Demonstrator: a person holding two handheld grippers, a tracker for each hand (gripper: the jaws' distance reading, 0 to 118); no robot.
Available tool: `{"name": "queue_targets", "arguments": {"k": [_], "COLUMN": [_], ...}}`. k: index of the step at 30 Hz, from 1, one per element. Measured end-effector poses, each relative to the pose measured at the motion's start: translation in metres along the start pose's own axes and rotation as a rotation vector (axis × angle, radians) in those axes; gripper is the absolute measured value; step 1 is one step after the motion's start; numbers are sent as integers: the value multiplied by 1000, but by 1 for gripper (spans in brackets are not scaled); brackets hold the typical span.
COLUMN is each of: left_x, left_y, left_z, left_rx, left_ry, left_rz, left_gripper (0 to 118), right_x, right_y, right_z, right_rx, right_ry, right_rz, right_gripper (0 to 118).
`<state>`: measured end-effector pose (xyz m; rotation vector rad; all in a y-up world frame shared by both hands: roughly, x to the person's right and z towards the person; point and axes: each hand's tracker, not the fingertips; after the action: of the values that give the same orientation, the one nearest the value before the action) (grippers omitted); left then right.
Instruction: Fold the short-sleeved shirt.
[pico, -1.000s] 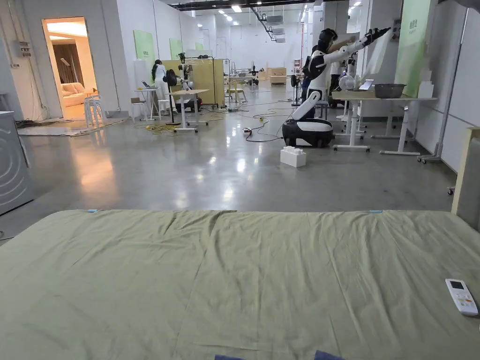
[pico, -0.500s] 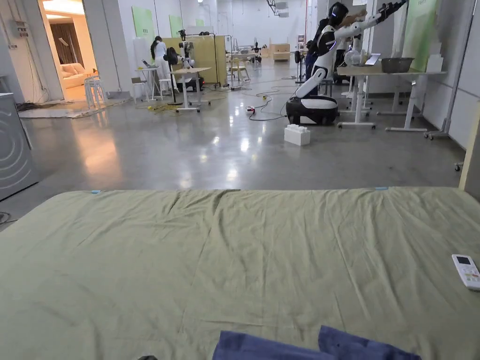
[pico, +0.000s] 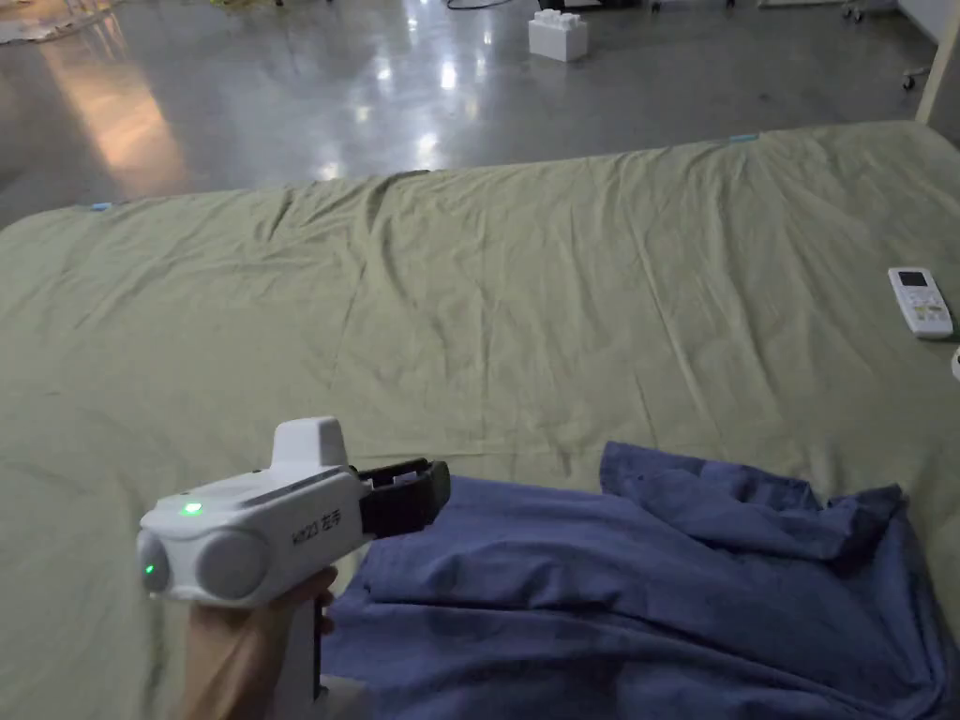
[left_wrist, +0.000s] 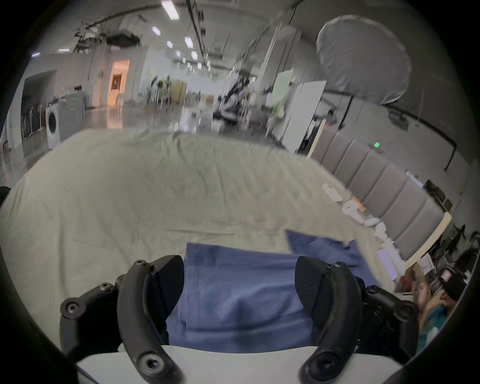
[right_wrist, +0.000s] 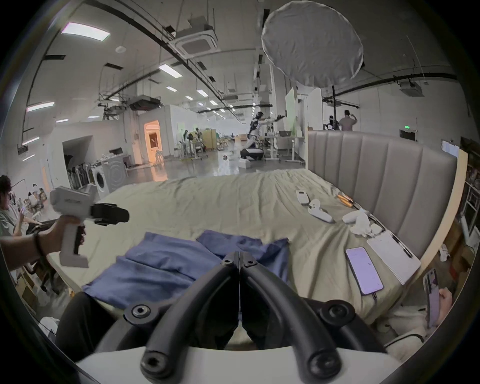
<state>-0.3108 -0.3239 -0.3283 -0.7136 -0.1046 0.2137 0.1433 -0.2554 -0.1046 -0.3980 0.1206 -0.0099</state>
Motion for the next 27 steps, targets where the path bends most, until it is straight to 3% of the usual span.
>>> {"name": "queue_targets", "arguments": {"k": [5,9,10,12,13,14,16,18,20,21,22,23,25,27], "left_x": [-9,-7,-2,5,12,16,20,21,23,23,24,24,24,25], "left_y": [-10,-20,-19,-15,-14,-13,-14,-14,-12,-10,-5,-2,-1,0], "left_z": [-97,-123,-118,-111,-108,-107,-115,-123,-132,-135,-135,-136,-140,-142], "left_rx": [-170,-225,-213,-246,-274,-276,-297,-330,-372,-394,-417,-432,-462,-472], "left_ry": [133,192,186,170,163,166,175,180,188,188,186,183,178,181], "left_rz": [-66,-124,-123,-176,-222,-274,-281,-279,-279,-285,-290,-299,-313,-309], "left_gripper": [88,79,73,39,17,6,6,6,6,6,6,6,6,6], "right_x": [24,33,34,36,35,33,28,22,18,18,19,20,20,23], "right_y": [-13,-20,-22,-26,-25,-23,-10,10,39,49,55,65,78,88], "right_z": [7,3,0,-6,-11,-16,-31,-51,-83,-105,-131,-156,-204,-249], "right_rx": [-42,-79,-91,-101,-108,-111,-101,-81,-84,-149,-248,-269,-283,-351], "right_ry": [-65,-112,-116,-104,-94,-83,-37,-6,73,108,126,138,125,135], "right_rz": [-32,-33,-41,-51,-57,-61,-45,36,135,148,111,165,208,211], "right_gripper": [2,2,2,2,2,2,2,2,12,16,16,39,69,73]}}
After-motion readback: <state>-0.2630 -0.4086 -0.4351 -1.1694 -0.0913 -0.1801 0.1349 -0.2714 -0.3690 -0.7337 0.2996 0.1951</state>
